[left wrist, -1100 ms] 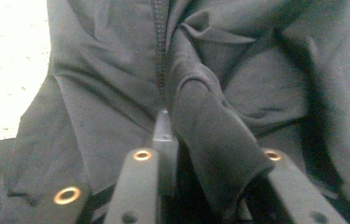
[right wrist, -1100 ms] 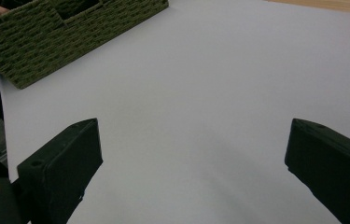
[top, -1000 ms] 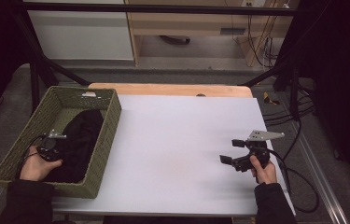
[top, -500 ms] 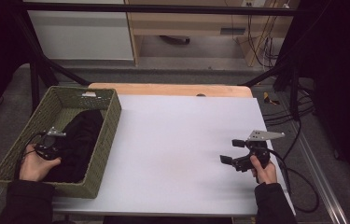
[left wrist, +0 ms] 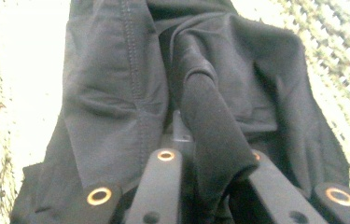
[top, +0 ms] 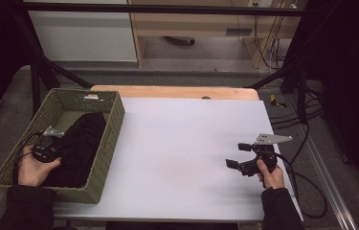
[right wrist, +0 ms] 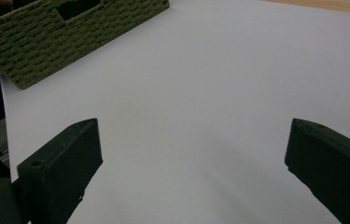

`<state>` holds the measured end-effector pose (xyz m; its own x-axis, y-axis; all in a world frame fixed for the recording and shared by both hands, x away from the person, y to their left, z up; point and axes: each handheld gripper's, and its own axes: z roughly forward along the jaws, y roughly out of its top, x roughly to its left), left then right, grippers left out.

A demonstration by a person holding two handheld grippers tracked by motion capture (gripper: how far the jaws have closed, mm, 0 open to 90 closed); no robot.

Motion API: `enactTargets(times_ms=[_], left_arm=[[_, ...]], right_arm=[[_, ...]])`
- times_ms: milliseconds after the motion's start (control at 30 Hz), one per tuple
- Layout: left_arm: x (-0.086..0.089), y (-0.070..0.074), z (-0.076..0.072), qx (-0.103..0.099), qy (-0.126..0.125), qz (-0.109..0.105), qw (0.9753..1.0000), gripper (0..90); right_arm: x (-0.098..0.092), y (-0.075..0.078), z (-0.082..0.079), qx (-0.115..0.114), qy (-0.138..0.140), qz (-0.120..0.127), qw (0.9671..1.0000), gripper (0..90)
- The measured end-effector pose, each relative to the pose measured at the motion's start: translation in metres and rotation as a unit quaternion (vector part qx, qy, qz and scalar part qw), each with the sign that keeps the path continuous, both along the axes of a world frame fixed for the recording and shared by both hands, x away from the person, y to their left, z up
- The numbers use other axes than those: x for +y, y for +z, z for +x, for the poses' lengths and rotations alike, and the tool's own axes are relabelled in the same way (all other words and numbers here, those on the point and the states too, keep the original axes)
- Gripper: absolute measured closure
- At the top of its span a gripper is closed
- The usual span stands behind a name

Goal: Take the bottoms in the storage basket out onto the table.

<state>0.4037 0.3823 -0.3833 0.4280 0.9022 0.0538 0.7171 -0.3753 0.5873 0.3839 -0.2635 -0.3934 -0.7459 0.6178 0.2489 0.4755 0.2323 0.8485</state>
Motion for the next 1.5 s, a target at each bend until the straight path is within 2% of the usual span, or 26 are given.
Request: enactTargets(times_ms=[167,200,400,533,633,700,900,1033,1100,1500], left_arm=[[0.001,0.008,-0.001,-0.018,-0.002,-0.013,0.9997,84.9],[0.0,0.01,-0.002,-0.028,-0.005,-0.014,0.9995,84.9],[0.0,0.018,-0.004,-0.047,-0.01,-0.016,0.9987,84.9],[0.002,0.027,-0.005,-0.05,-0.007,-0.029,0.9983,85.0],[0.004,0.03,-0.005,-0.043,-0.007,-0.042,0.9982,85.0],[0.005,0.034,-0.007,-0.049,-0.003,-0.051,0.9975,85.1],[0.005,0.041,-0.009,-0.049,-0.001,-0.05,0.9975,85.0],[0.003,0.045,-0.011,-0.055,-0.004,-0.042,0.9976,85.0],[0.002,0.048,-0.012,-0.056,-0.008,-0.042,0.9975,85.0],[0.0,0.063,-0.019,-0.068,0.003,-0.047,0.9966,85.1]], right_arm=[[0.0,0.0,0.0,0.001,0.0,-0.002,1.0,4.5],[0.0,0.0,0.0,0.001,0.0,-0.002,1.0,4.5],[0.0,0.0,0.0,0.001,-0.001,0.0,1.0,4.5],[0.0,0.0,0.0,0.001,0.0,0.001,1.0,4.5],[0.0,0.0,0.0,0.002,0.001,0.0,1.0,4.5],[0.0,0.0,0.0,0.001,0.0,-0.001,1.0,4.5],[0.0,0.0,0.0,0.001,0.0,0.001,1.0,4.5],[-0.001,0.0,0.001,0.0,0.001,0.001,1.0,4.5],[-0.001,-0.001,0.0,0.002,0.0,0.002,1.0,4.5],[-0.001,-0.001,0.001,0.003,0.001,0.004,1.0,4.5]])
